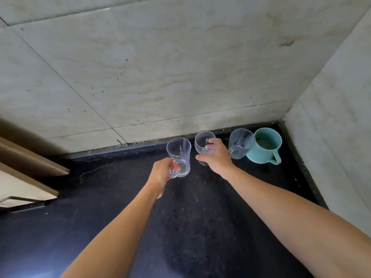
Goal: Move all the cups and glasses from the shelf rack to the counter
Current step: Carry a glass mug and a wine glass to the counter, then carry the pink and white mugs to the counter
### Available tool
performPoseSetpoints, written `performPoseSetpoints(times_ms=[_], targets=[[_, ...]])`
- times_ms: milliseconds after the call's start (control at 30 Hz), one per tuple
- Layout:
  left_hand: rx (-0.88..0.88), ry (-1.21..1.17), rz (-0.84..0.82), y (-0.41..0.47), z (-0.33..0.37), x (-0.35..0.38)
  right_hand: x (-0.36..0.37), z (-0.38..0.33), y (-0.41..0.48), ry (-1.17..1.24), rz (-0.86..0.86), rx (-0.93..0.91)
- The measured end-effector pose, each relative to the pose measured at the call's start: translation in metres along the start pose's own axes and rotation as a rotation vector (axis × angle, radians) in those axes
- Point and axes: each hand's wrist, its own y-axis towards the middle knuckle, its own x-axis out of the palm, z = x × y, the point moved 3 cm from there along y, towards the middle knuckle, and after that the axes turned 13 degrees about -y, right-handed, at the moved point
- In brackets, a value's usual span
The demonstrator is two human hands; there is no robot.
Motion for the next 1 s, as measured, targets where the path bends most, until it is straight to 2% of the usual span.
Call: performPoseSetpoints(times_ms=[333, 467, 567, 633, 800, 900, 1000], targets=[[0.092, 0.069, -0.036, 0.029, 0.005, -0.002, 0.008, 0.004, 0.019, 0.011, -0.005, -0.017], [0.181, 0.186, 0.022, 0.03, -0.002, -0.012, 0.016, 0.02, 0.005, -0.056, -0.117, 0.122], [0.22, 0.416, 0.148, 0.006, -0.017, -0.035, 0.025, 0.021, -0.021, -0.23, -0.28, 0.12], [0.195, 0.561, 0.17, -0.019, -0.03, -0.057, 0.034, 0.009, -0.041, -0.41, -0.368, 0.025], [0.065, 0.958, 0.111, -0.099, -0.073, -0.122, 0.07, -0.044, -0.109, -0.804, -0.479, -0.363], [0.063, 1.065, 0.177, -0.154, -0.099, -0.163, 0.096, -0.071, -0.164, -0.96, -0.533, -0.574], [0.051, 1.072, 0.272, -0.218, -0.13, -0.207, 0.128, -0.097, -0.234, -1.067, -0.593, -0.75]])
